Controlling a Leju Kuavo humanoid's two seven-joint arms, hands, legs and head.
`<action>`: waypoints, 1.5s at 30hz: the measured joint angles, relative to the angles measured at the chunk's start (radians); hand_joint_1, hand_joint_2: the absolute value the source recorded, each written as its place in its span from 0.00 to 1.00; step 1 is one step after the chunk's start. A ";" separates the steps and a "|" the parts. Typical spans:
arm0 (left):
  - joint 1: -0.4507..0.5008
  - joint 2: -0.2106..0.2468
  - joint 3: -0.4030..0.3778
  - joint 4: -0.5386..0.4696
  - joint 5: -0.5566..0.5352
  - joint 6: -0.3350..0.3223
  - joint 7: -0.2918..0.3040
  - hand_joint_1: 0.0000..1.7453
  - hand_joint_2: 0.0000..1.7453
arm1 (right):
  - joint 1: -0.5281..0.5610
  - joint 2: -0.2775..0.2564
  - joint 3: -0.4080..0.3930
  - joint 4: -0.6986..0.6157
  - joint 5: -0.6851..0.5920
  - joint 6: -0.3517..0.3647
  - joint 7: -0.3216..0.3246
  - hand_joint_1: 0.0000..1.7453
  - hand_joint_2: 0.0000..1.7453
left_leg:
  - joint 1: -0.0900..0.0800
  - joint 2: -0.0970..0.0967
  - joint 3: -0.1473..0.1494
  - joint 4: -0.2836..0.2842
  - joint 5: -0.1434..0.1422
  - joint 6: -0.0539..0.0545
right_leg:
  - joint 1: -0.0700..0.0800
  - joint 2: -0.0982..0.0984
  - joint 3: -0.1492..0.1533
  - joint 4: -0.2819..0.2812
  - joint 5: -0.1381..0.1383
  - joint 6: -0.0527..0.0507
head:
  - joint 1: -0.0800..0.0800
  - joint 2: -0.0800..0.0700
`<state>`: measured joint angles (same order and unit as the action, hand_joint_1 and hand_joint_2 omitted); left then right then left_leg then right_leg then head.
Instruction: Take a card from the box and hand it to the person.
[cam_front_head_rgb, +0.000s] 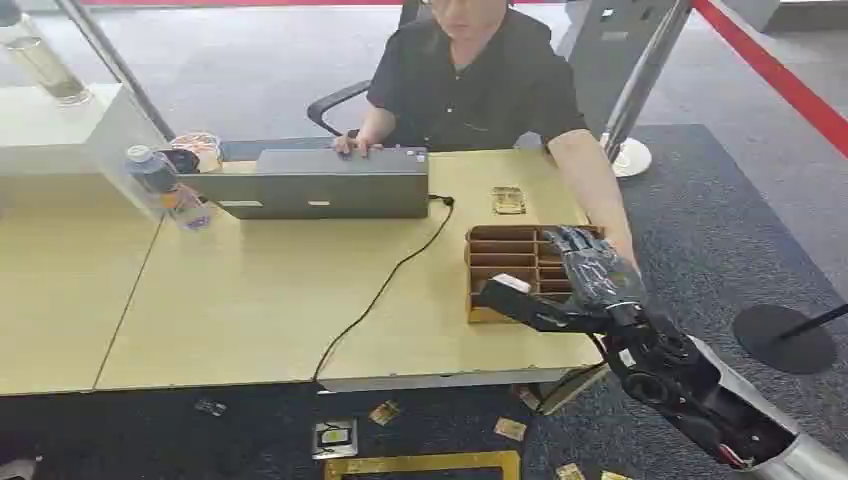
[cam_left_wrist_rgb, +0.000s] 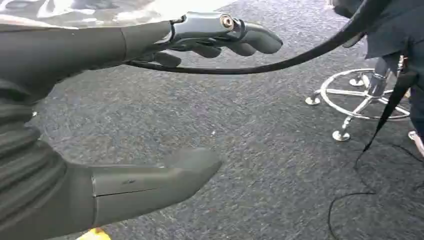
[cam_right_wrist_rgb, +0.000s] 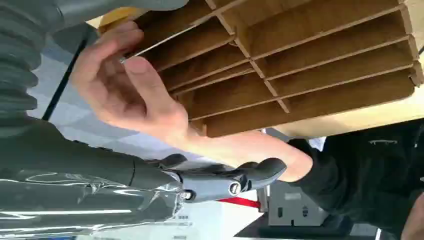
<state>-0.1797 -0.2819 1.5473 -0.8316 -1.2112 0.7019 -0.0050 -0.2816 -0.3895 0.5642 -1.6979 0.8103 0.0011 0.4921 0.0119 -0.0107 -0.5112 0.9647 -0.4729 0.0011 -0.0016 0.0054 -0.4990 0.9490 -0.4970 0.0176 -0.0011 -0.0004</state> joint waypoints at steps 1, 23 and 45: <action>0.000 0.001 0.000 0.000 0.000 0.000 -0.002 0.00 1.00 | 0.001 0.000 0.001 0.000 0.000 0.000 0.000 0.00 1.00 | 0.000 0.000 0.000 0.000 0.000 0.000 | 0.000 0.000 0.000 0.000 0.000 0.000 | 0.000 0.000; 0.000 0.039 0.000 0.030 0.025 0.000 -0.084 0.00 1.00 | 0.053 0.000 -0.009 0.000 0.070 -0.012 0.024 0.00 1.00 | 0.000 0.000 0.000 0.000 0.000 0.000 | 0.000 0.000 0.000 0.000 0.000 0.000 | 0.000 0.000; -0.001 0.074 0.000 0.074 0.019 0.000 -0.133 0.00 1.00 | 0.052 0.000 -0.043 0.096 0.093 -0.083 -0.002 0.00 1.00 | 0.000 0.000 0.000 0.000 0.000 0.000 | 0.000 0.000 0.000 0.000 0.000 0.000 | 0.001 0.000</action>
<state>-0.1808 -0.2079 1.5473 -0.7576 -1.1921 0.7019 -0.1385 -0.2296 -0.3895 0.5207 -1.6015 0.9033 -0.0820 0.4902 0.0119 -0.0105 -0.5112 0.9647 -0.4729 0.0011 -0.0017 0.0057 -0.4990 0.9490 -0.4970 0.0176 -0.0004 -0.0004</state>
